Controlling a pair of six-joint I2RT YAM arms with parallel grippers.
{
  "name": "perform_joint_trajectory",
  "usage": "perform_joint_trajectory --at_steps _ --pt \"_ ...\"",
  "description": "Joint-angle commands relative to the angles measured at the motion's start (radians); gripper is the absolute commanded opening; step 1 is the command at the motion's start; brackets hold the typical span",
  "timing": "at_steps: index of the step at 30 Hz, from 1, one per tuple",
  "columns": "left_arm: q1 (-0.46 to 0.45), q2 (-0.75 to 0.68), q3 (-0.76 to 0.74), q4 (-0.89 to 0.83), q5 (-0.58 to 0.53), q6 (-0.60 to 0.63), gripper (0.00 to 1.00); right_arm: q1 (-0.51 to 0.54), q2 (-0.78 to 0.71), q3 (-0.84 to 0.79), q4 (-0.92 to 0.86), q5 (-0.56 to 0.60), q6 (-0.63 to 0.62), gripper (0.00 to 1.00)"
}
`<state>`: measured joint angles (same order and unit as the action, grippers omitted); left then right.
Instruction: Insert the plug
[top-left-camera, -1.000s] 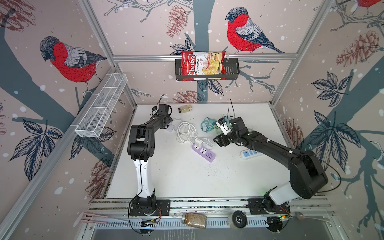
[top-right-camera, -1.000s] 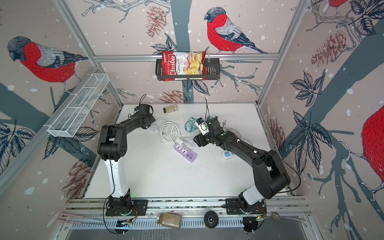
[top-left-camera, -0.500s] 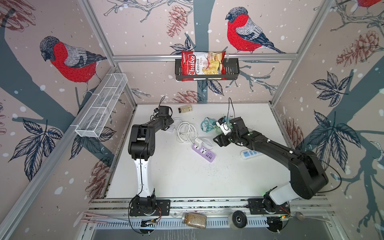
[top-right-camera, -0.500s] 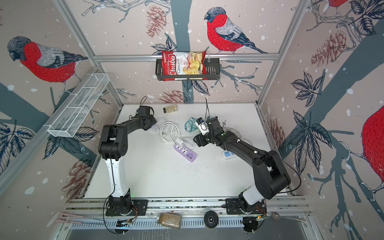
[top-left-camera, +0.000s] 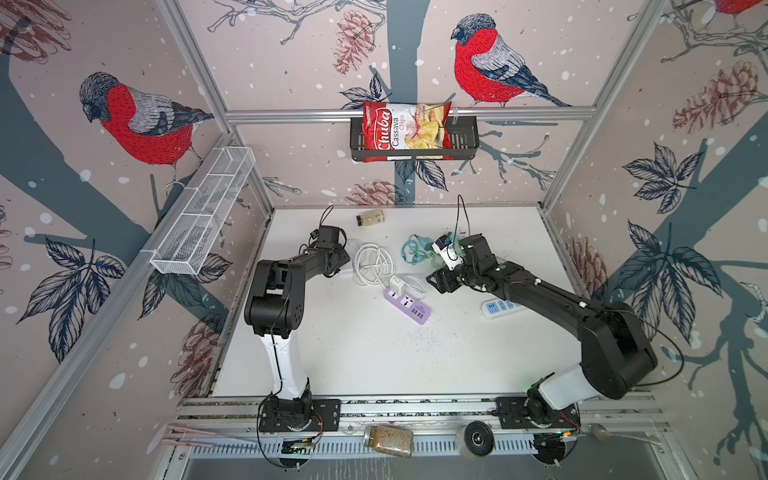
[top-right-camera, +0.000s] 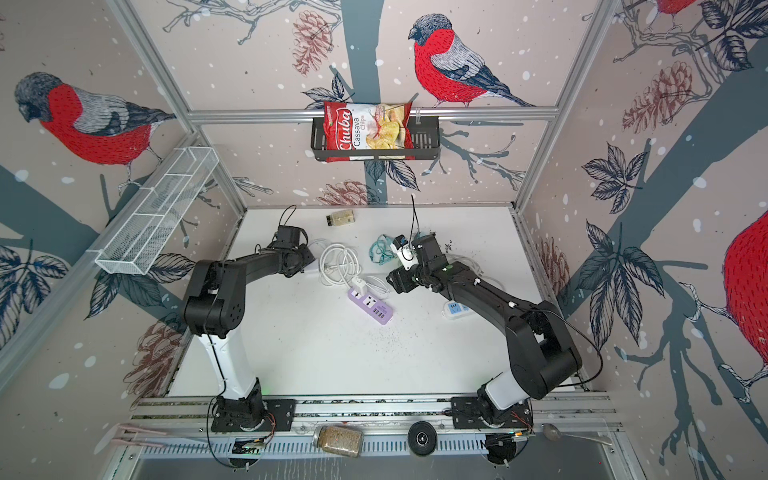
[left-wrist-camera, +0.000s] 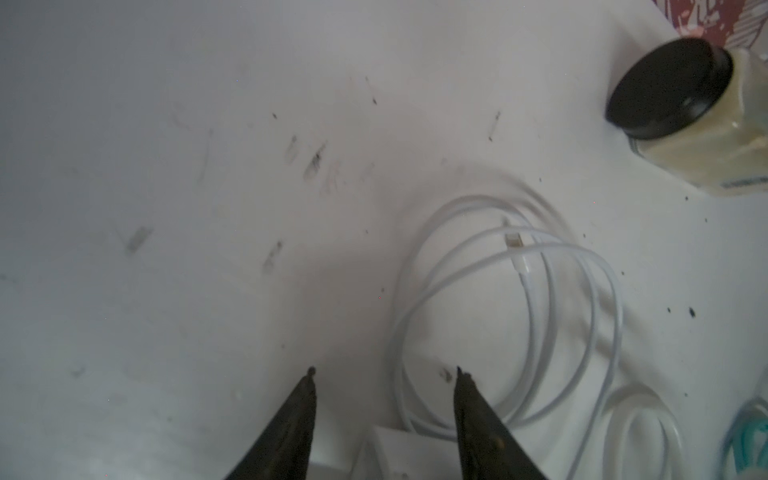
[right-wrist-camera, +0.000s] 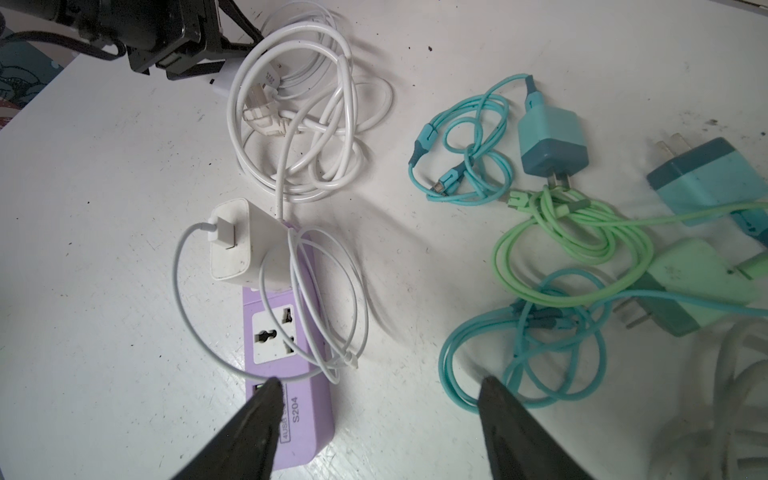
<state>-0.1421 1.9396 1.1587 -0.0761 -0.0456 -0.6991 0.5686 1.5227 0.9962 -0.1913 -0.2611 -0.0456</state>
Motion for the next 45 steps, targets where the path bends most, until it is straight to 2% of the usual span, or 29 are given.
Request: perform_joint_trajectory --at_steps 1,7,14,25,29,32,36,42,45 --pt "-0.030 -0.040 -0.039 -0.001 0.021 0.006 0.53 0.001 -0.002 0.005 0.013 -0.003 0.010 0.75" --pt "-0.077 -0.092 -0.090 -0.011 0.014 -0.018 0.52 0.004 -0.002 0.004 0.011 0.000 0.012 0.75" --pt "-0.083 -0.176 -0.156 -0.023 0.019 -0.019 0.50 0.006 0.001 0.006 0.009 0.000 0.012 0.76" --pt "-0.103 -0.308 -0.276 0.025 0.093 0.130 0.51 0.010 0.000 0.010 0.001 0.014 0.012 0.76" --pt "-0.103 -0.336 -0.249 -0.036 0.009 0.166 0.51 0.011 0.004 0.015 -0.004 0.027 0.012 0.76" --pt "-0.103 -0.329 -0.210 -0.056 -0.046 0.199 0.52 0.016 0.004 0.018 -0.008 0.038 0.012 0.76" --pt "-0.100 -0.249 -0.137 -0.050 -0.109 0.238 0.52 0.025 0.004 0.022 -0.017 0.055 0.012 0.76" --pt "-0.097 -0.135 -0.051 -0.031 -0.102 0.287 0.51 0.040 0.007 0.030 -0.031 0.089 0.010 0.76" --pt "-0.097 -0.123 -0.059 -0.013 -0.091 0.291 0.51 0.043 0.005 0.035 -0.039 0.104 0.009 0.76"
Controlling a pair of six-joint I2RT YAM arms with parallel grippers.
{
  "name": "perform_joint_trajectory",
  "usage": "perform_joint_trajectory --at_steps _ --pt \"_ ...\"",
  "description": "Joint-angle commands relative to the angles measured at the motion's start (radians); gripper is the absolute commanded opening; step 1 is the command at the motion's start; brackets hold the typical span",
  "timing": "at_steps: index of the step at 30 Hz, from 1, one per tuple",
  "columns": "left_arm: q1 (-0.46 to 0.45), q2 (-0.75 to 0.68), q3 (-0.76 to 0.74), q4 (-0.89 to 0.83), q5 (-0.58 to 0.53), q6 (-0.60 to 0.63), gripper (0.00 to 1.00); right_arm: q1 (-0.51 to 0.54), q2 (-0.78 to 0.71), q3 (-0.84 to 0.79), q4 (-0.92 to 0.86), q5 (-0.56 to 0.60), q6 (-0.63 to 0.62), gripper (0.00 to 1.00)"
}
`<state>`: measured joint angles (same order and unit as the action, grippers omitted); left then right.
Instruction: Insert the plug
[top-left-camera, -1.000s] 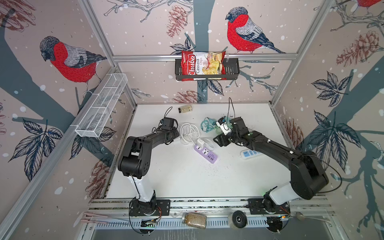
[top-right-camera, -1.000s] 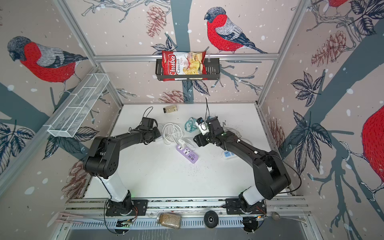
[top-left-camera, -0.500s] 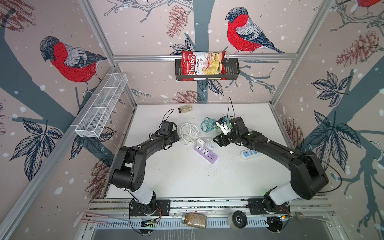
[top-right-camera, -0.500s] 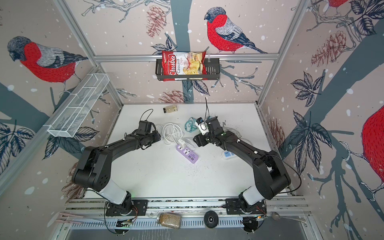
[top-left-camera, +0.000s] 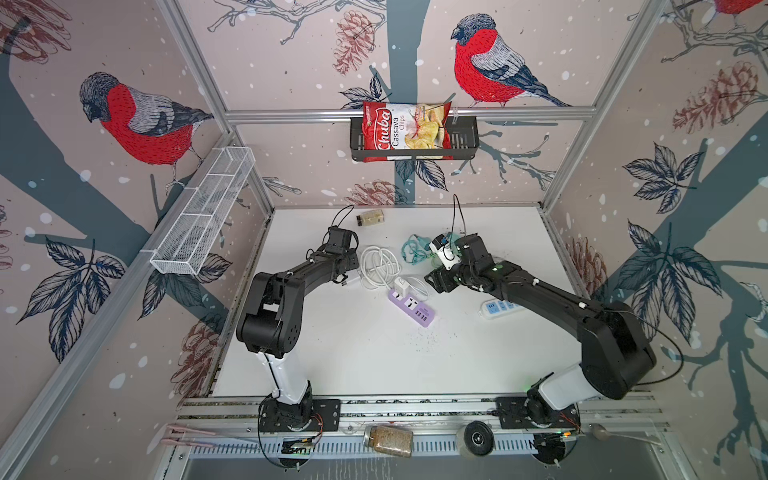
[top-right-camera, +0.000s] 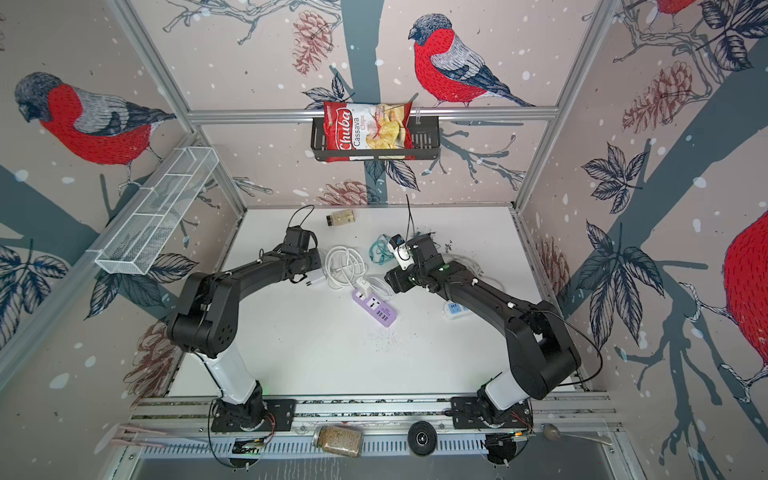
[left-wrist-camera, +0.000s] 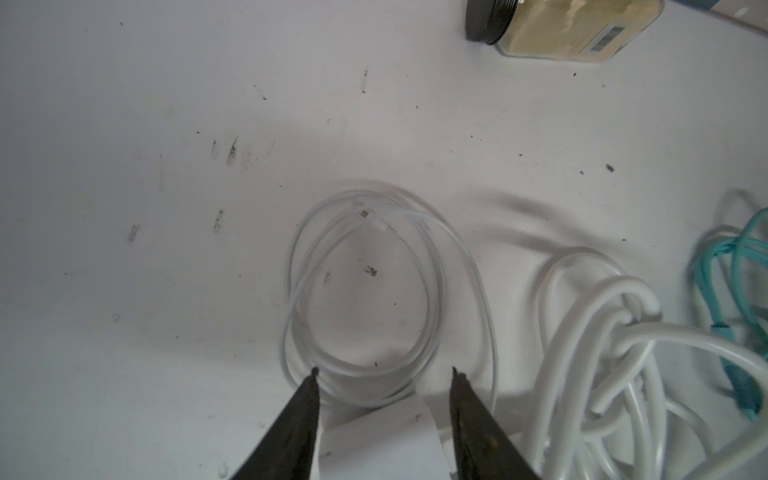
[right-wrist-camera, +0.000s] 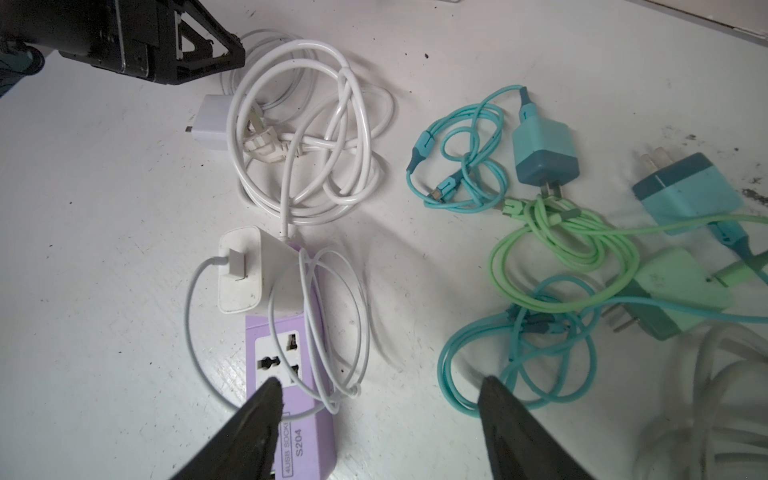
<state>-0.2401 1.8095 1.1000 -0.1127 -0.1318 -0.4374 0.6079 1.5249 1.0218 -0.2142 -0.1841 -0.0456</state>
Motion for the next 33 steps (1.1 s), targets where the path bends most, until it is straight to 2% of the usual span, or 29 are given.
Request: perform_joint_trajectory --at_steps 1,14,24,29,33 --pt "0.002 0.007 -0.011 0.033 0.002 0.028 0.51 0.004 0.002 0.009 -0.018 0.030 0.009 0.76" --pt "0.004 -0.029 -0.139 0.133 0.102 0.010 0.49 0.013 0.007 0.020 -0.032 0.043 0.009 0.76" --pt "0.001 -0.191 -0.340 0.195 0.238 -0.053 0.49 0.024 0.024 0.029 -0.034 0.049 0.002 0.76" --pt "0.001 -0.274 -0.379 0.148 0.216 -0.045 0.49 0.027 0.031 0.036 -0.037 0.043 0.000 0.77" --pt "0.002 -0.337 -0.379 0.098 0.186 -0.044 0.56 0.033 0.035 0.040 -0.039 0.044 0.000 0.77"
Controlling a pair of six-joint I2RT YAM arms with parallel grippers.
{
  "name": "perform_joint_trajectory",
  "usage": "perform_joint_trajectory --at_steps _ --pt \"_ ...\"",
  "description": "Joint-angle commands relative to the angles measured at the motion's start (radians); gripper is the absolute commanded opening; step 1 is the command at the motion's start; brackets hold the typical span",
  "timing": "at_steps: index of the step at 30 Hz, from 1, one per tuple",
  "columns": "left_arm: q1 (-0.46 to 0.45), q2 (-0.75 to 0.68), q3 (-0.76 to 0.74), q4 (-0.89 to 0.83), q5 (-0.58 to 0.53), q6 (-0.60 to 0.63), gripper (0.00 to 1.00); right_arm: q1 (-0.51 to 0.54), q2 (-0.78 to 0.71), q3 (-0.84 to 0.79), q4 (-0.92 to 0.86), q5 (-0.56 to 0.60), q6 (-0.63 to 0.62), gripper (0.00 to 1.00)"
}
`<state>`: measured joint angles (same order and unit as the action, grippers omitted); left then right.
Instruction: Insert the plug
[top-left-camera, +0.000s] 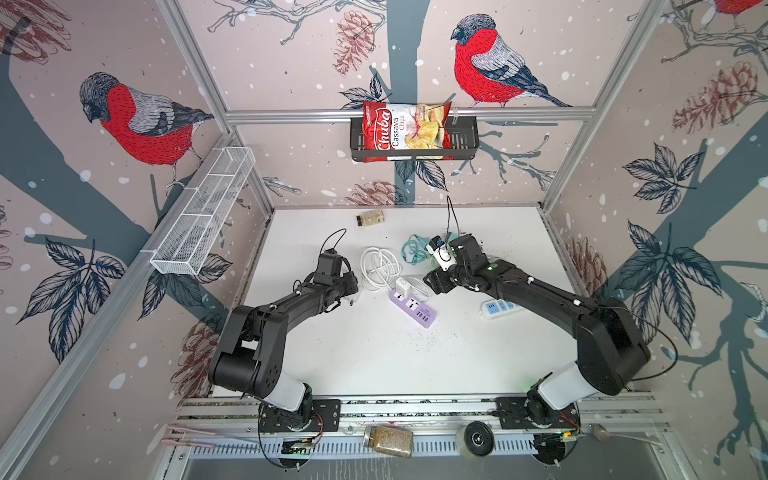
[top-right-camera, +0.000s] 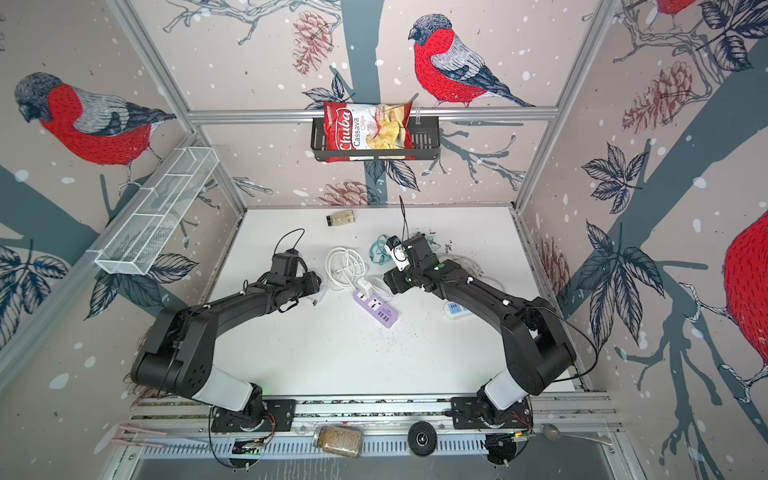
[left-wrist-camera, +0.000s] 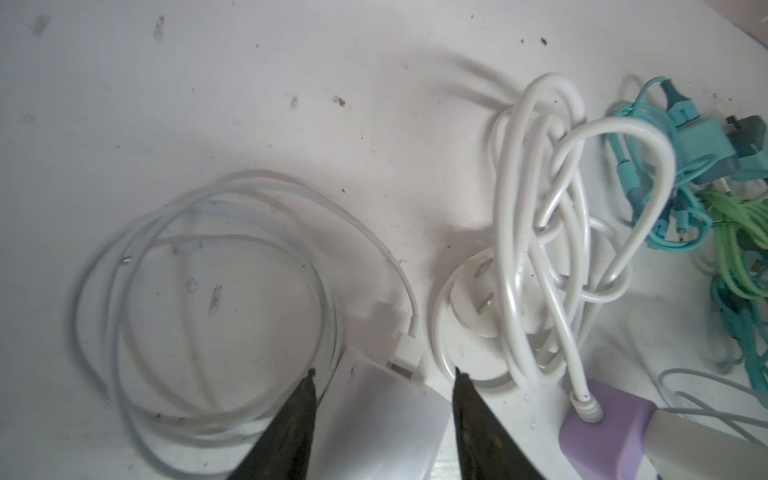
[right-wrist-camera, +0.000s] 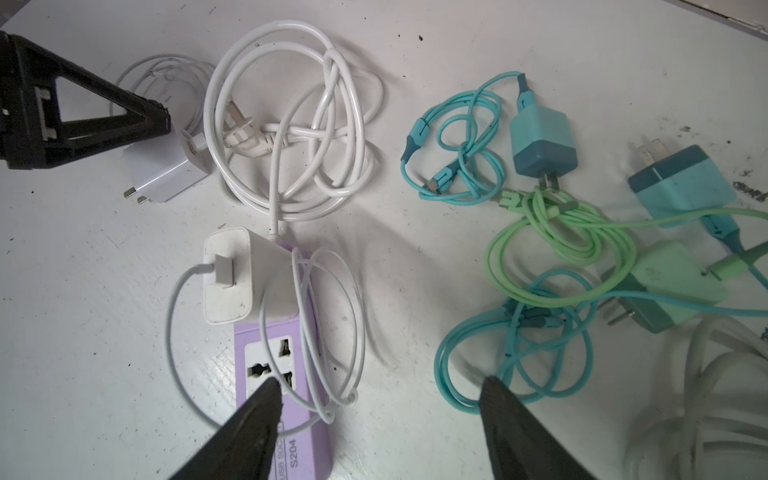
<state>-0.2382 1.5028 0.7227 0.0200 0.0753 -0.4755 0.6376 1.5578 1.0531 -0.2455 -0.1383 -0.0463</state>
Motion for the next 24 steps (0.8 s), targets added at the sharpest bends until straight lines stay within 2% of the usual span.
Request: perform_joint_trajectory --at_steps 1,9,14,24 --pt "-0.001 -0.041 -0.002 -0.049 -0.021 -0.006 0.57 0.006 0.001 0.008 -0.007 0.000 0.000 0.77" --pt "-0.010 -0.055 -0.012 -0.112 -0.057 -0.024 0.65 0.009 -0.013 0.004 -0.008 0.010 -0.001 0.77" --pt "-0.022 -0.053 -0.036 -0.083 -0.035 -0.023 0.65 0.007 -0.020 -0.001 -0.003 0.009 0.000 0.77" --pt "-0.069 0.023 0.005 -0.095 -0.083 0.008 0.67 0.002 -0.042 -0.020 0.004 0.014 0.006 0.77"
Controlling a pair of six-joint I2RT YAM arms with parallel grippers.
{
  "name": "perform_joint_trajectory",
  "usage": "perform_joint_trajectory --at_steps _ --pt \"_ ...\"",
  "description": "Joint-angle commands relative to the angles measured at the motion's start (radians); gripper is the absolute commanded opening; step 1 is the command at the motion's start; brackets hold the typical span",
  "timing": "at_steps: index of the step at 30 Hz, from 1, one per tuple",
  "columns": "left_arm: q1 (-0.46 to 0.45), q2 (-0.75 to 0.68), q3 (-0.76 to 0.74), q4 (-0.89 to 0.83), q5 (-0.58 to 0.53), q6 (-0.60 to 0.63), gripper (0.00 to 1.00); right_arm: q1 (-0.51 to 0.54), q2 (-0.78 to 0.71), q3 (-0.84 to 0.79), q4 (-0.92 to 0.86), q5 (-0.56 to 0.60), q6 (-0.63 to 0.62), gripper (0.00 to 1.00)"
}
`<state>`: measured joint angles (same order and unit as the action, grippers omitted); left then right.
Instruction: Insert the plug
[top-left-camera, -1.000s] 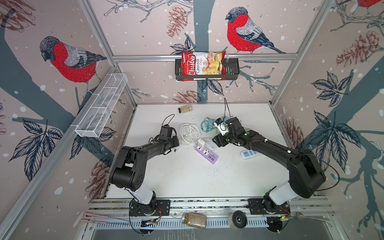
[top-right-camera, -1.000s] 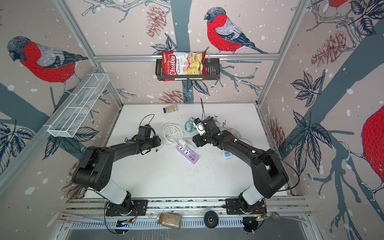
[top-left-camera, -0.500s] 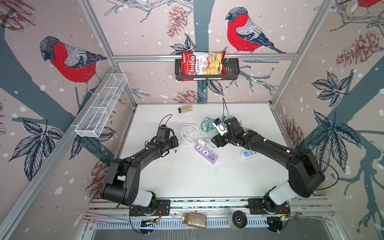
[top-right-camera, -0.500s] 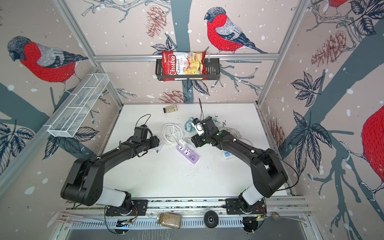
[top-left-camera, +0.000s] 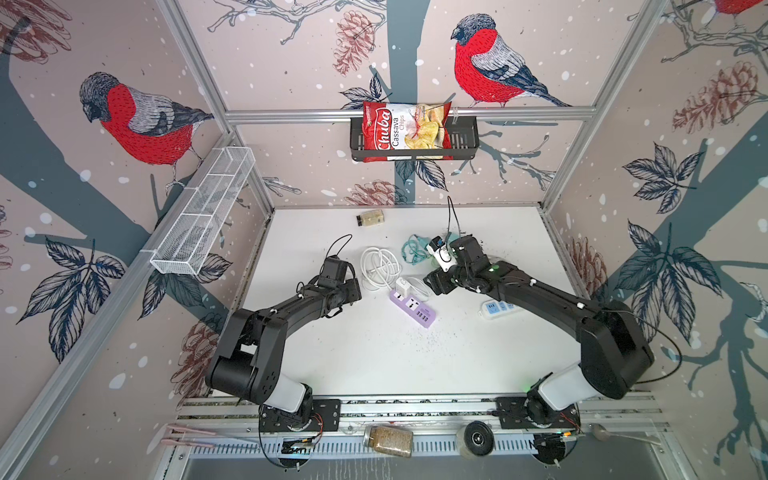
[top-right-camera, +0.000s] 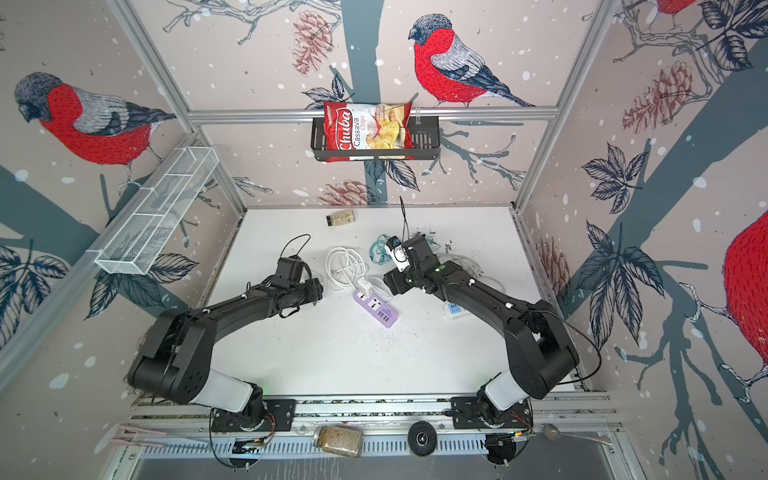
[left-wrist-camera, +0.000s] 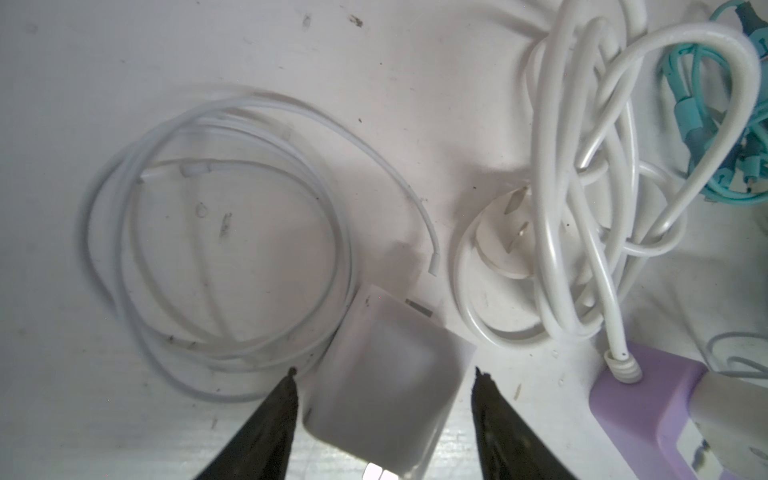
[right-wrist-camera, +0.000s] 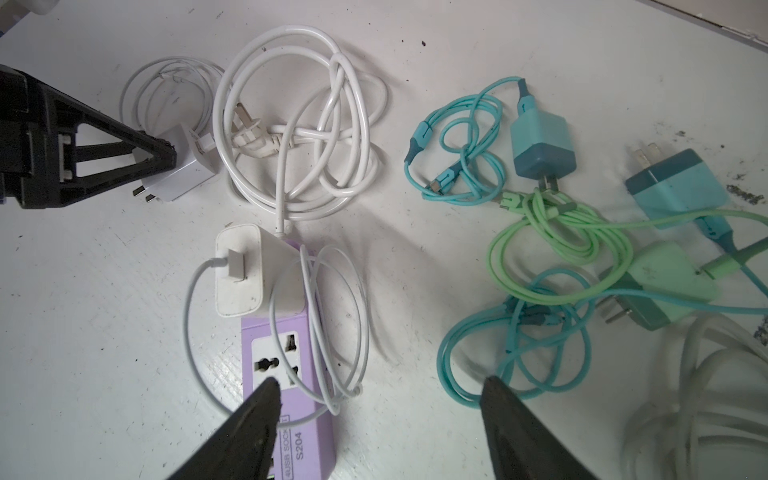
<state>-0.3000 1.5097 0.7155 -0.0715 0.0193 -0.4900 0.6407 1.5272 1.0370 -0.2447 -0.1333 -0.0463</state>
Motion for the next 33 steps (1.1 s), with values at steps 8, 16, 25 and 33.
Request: perform_joint_trajectory --at_steps 8,16,25,33 --pt "-0.014 0.055 0.020 -0.003 -0.003 0.056 0.66 -0.002 -0.018 -0.008 0.004 0.011 0.008 0.77" --pt "-0.028 0.075 0.038 -0.036 -0.017 0.091 0.66 -0.003 -0.012 -0.006 0.005 0.009 0.007 0.77" --pt "-0.037 0.126 0.074 -0.076 -0.036 0.101 0.63 -0.004 -0.008 -0.008 0.005 0.011 0.008 0.77" --pt "-0.048 0.123 0.075 -0.095 -0.040 0.102 0.62 -0.012 -0.005 -0.008 0.010 0.004 0.007 0.77"
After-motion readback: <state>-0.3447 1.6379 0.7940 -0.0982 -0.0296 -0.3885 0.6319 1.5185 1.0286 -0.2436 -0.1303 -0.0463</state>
